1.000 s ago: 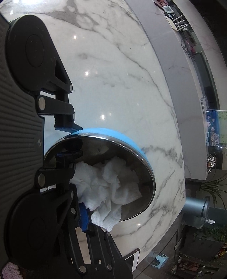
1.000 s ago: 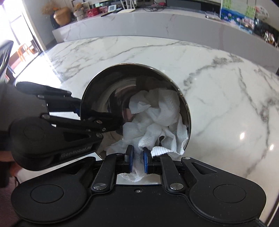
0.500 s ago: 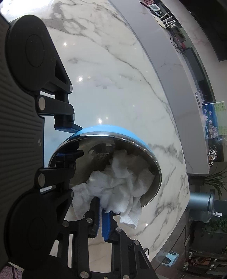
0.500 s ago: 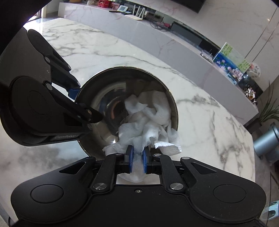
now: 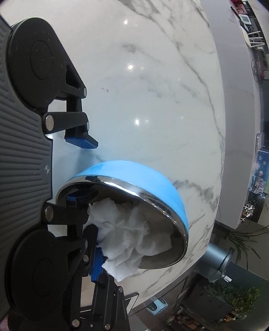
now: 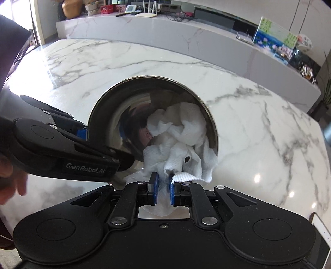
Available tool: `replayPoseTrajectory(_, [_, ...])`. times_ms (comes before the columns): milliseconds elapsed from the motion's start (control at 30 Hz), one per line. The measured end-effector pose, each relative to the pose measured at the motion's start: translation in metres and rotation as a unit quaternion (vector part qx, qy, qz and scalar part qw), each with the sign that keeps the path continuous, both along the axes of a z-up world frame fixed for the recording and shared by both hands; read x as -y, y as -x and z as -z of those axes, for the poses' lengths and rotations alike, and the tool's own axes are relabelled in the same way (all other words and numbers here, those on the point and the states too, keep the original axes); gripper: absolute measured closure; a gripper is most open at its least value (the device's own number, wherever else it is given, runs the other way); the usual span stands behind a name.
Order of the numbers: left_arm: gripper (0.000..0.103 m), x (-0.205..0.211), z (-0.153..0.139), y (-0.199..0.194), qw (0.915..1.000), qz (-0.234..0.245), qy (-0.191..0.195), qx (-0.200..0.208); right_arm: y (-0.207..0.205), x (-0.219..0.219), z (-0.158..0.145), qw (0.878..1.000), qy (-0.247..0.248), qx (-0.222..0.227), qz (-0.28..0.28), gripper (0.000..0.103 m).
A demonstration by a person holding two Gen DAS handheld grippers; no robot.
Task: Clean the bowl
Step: 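Hold the tilted bowl with the left gripper while the right wipes deep inside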
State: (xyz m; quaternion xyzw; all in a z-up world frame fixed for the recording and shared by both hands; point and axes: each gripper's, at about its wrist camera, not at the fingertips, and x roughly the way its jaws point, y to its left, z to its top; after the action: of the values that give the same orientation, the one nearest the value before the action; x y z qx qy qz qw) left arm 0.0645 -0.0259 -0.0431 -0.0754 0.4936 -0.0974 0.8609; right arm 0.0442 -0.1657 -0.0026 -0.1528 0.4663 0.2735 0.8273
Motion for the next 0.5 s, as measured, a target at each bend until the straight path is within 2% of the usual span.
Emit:
replayPoseTrajectory(33, [0.063,0.0,0.0,0.0,1.0,-0.003,0.001,0.0,-0.001,0.001,0.001,1.0,-0.004,-0.003,0.001,0.094])
replayPoseTrajectory(67, [0.069,0.0,0.0,-0.001,1.0,-0.003,0.002,0.0,0.004,0.001,0.001,1.0,-0.007,-0.005,0.001,0.094])
replayPoseTrajectory(100, [0.079,0.001,0.0,-0.002,1.0,0.002,0.004,0.001,0.006,0.001,0.001,1.0,-0.011,-0.006,0.0,0.094])
replayPoseTrajectory(133, [0.083,0.003,-0.002,-0.002,0.9999,0.01,0.005,0.004,0.006,0.001,0.001,1.0,-0.012,-0.007,-0.001,0.094])
replayPoseTrajectory(267, [0.088,0.006,-0.007,-0.003,0.9995,0.024,-0.009,0.016,0.009,0.0,0.001,1.0,-0.006,-0.002,-0.003,0.094])
replayPoseTrajectory(367, [0.091,0.006,-0.014,-0.004,0.9992,0.027,-0.019,0.023,0.017,0.0,-0.006,1.0,0.002,0.025,-0.014,0.092])
replayPoseTrajectory(467, [0.091,0.007,-0.018,-0.004,0.9981,0.031,-0.042,0.032,0.026,0.002,-0.019,0.998,0.006,0.064,-0.026,0.077])
replayPoseTrajectory(500, [0.091,0.006,-0.019,-0.003,0.9979,0.032,-0.045,0.033,0.028,0.003,-0.023,0.997,0.002,0.077,-0.028,0.069])
